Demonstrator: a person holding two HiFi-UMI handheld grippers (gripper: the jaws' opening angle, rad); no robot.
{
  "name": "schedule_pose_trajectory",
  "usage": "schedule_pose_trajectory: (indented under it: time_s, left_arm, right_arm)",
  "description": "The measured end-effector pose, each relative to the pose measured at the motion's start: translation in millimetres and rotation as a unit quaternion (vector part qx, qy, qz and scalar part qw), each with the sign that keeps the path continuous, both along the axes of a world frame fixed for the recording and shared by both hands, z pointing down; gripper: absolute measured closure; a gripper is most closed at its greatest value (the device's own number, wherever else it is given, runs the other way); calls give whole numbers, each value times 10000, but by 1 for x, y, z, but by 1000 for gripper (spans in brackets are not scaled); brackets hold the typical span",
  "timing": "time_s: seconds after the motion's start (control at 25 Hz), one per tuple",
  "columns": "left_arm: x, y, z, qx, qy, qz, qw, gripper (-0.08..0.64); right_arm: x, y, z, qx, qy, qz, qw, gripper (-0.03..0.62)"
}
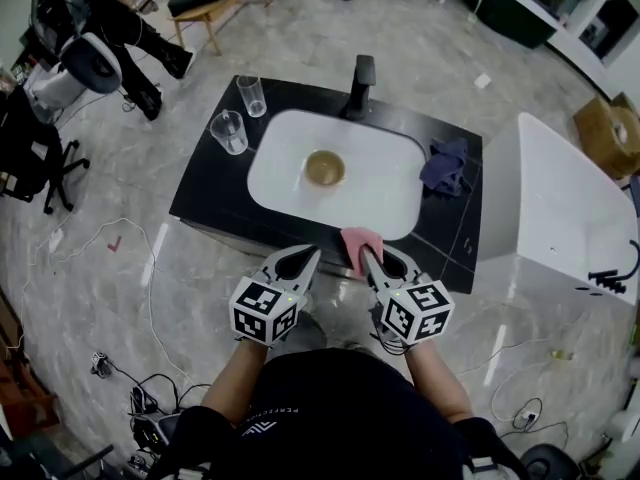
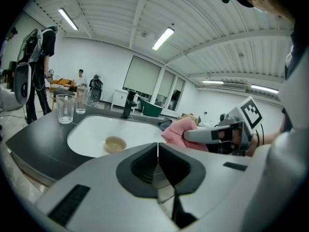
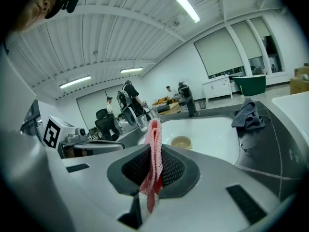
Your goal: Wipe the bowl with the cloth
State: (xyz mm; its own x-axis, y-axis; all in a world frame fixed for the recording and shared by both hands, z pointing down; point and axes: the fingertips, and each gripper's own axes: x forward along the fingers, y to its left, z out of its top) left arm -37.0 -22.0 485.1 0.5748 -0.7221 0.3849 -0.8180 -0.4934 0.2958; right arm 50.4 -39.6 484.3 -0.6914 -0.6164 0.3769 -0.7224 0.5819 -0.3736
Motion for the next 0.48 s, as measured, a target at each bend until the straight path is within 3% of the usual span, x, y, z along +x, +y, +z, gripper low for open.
schedule_pose_trajectory:
  time_s: [0.48]
  left_arm:
    - [-38,-47,-3,15,76,209,9998,548]
  right_arm:
    - [-34,-44,1,-71,73,274,9996,543]
